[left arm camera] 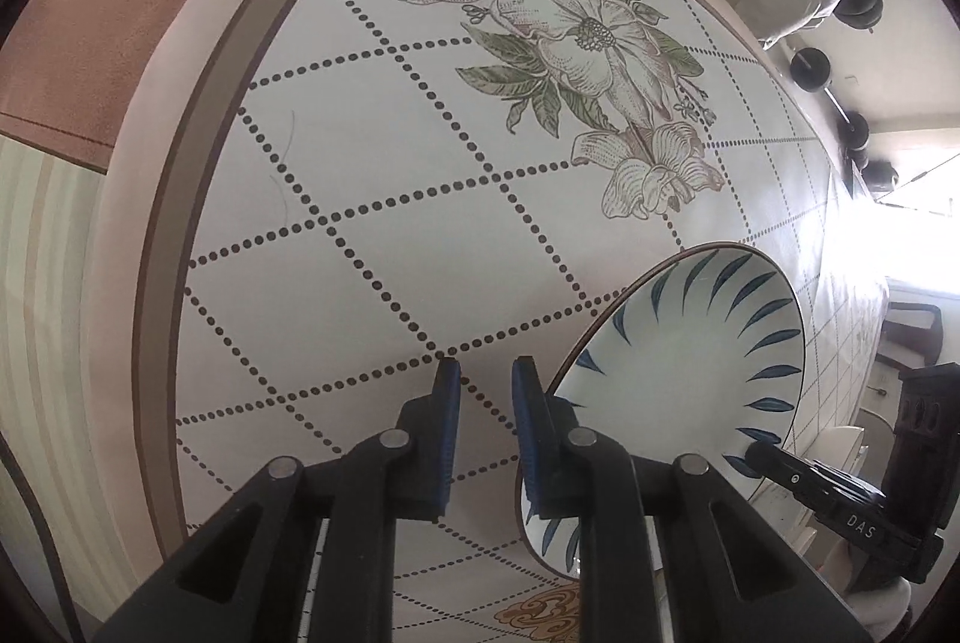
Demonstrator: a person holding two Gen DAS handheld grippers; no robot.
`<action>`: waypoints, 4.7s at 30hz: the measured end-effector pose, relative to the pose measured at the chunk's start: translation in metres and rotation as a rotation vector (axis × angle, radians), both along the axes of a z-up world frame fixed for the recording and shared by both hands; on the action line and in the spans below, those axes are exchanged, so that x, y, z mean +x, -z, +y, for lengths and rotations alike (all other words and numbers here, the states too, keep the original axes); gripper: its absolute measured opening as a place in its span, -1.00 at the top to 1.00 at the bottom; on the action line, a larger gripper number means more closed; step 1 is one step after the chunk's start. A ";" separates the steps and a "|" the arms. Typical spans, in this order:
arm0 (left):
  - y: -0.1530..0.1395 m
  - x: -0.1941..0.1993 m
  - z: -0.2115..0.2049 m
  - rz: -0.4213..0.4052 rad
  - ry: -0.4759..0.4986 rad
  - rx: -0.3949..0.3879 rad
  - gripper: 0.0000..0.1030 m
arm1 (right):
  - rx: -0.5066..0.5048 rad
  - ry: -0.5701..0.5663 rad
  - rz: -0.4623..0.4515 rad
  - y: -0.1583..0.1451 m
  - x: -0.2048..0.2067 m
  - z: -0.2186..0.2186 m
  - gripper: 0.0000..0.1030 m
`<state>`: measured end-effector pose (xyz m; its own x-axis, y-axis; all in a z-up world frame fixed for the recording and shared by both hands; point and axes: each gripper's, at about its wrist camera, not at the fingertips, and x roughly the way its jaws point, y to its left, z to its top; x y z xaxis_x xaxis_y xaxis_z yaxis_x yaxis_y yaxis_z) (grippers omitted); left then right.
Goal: Organize plates and bowls
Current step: 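Lift the blue-striped plate with both grippers toward the plate stack, then lower the blue-striped plate onto the plate stack and open both grippers, then withdraw both grippers up from the plate stack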
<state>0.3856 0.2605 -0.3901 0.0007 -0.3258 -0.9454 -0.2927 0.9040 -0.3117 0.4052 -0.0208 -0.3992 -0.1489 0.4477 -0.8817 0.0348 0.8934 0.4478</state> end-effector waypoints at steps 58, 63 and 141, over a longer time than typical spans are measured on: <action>-0.090 -0.083 -0.205 -0.159 0.367 0.017 0.72 | 0.039 0.141 -0.055 -0.066 -0.112 -0.191 0.87; -0.070 -0.095 -0.215 -0.112 0.385 0.027 0.72 | 0.030 0.148 -0.024 -0.046 -0.129 -0.202 0.87; -0.250 -0.263 -0.261 -0.464 0.289 0.371 -0.72 | -0.368 0.090 -0.513 -0.265 -0.295 -0.155 -1.00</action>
<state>0.1229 -0.0009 -0.1396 0.3964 -0.0265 -0.9177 0.0671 0.9977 0.0001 0.1100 -0.1762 -0.1337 0.3574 0.0934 -0.9293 -0.0207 0.9955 0.0921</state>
